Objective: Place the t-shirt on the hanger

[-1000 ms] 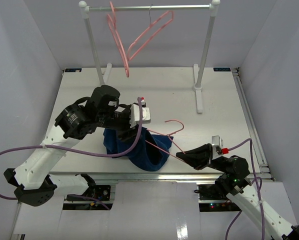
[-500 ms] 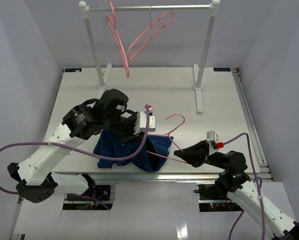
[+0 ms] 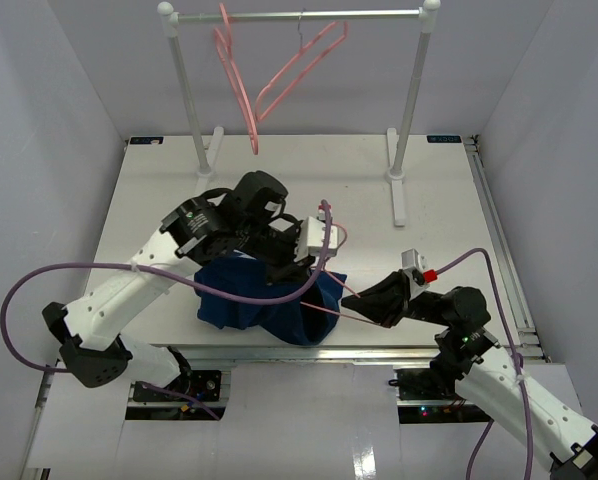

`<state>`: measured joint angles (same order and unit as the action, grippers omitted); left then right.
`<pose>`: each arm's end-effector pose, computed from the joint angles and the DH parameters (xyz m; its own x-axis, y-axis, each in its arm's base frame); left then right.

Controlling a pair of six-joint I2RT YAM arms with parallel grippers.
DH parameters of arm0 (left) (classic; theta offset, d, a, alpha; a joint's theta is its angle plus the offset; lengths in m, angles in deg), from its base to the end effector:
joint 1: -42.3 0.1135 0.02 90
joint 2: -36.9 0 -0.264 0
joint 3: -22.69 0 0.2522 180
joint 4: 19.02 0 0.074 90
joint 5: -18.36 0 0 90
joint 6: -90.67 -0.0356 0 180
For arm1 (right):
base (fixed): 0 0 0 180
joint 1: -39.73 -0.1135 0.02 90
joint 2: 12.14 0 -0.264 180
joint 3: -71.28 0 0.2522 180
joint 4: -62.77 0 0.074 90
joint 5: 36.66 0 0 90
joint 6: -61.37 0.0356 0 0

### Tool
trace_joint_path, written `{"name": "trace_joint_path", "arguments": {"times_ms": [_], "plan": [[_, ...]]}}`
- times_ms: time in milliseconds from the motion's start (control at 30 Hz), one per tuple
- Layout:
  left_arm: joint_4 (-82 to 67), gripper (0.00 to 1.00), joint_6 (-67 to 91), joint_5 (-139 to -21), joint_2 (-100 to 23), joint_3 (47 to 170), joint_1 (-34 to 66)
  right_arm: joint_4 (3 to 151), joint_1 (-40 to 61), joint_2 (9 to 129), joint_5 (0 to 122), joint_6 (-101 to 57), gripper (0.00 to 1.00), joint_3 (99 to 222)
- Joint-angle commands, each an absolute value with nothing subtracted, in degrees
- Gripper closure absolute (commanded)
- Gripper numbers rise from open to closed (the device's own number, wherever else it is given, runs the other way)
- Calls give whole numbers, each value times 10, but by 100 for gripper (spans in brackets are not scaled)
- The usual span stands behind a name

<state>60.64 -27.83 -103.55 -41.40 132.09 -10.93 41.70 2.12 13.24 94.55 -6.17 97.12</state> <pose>0.1354 -0.2126 0.4242 0.0300 0.6365 -0.7707 0.9957 -0.0862 -0.0324 0.0866 0.0963 0.2657 -0.0922 0.2918 -0.9520 -0.9840 0.1195 0.1319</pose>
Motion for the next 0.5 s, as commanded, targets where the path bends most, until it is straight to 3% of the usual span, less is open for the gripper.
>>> {"name": "trace_joint_path", "arguments": {"times_ms": [0, 100, 133, 167, 233, 467], "plan": [[556, 71, -273, -1106, -446, 1328, -130, 350, 16, 142, 943, -72, 92, 1033], [562, 73, -274, -1102, -451, 1328, -131, 359, 16, 147, 940, -77, 92, 1038], [565, 78, -274, -1100, -450, 1327, -131, 359, 15, 148, 940, -77, 92, 1039], [567, 90, -276, -1099, -447, 1323, -131, 358, 15, 148, 940, -77, 92, 1038], [565, 100, -286, -1104, -440, 1315, -131, 357, 15, 148, 939, -76, 92, 1038], [486, 100, -254, -992, -359, 1237, -131, 421, 16, 123, 884, -89, 89, 1052]]}}
